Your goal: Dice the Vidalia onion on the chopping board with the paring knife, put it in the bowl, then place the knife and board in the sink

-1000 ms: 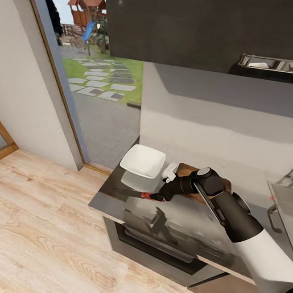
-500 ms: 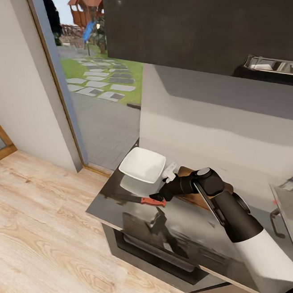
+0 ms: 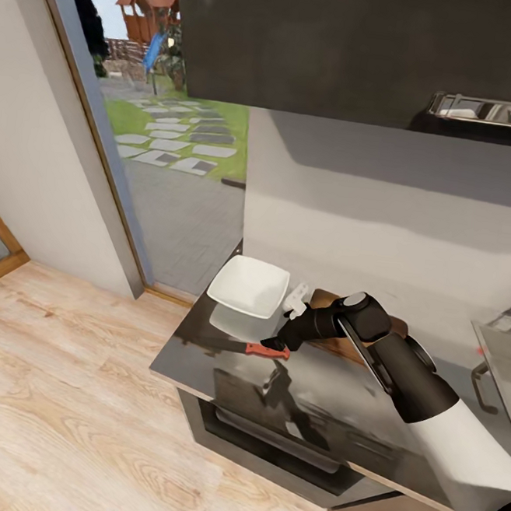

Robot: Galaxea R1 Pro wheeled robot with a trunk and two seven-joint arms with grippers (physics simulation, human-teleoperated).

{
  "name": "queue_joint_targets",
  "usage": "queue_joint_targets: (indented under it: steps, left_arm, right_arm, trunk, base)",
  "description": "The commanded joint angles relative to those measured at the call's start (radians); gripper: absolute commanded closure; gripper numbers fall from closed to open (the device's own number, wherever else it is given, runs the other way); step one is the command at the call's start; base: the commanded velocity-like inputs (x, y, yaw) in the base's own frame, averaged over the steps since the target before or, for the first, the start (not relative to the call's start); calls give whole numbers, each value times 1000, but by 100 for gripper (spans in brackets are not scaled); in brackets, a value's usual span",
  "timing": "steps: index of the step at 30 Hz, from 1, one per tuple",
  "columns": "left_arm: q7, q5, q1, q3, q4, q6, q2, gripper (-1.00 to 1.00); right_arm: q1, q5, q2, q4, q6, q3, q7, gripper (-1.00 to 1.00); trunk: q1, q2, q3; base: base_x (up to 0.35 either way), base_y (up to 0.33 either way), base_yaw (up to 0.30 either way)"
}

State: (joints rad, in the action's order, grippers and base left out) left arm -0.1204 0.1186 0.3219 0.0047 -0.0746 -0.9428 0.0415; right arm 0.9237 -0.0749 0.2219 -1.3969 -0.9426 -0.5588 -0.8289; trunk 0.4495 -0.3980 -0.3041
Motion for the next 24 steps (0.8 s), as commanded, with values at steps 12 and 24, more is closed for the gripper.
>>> queue_joint_targets:
  steps: [12, 24]
  left_arm:
    - [1, 3, 2, 0, -4, -5, 0, -100]
    - [1, 3, 2, 0, -4, -5, 0, -100]
  right_arm:
    - [1, -8, 1, -1, -2, -1, -7, -100]
    - [1, -8, 1, -1, -2, -2, -7, -100]
  trunk:
    - [1, -2, -17]
    - [1, -2, -33]
  base:
    - [0, 0, 0]
    - [0, 0, 0]
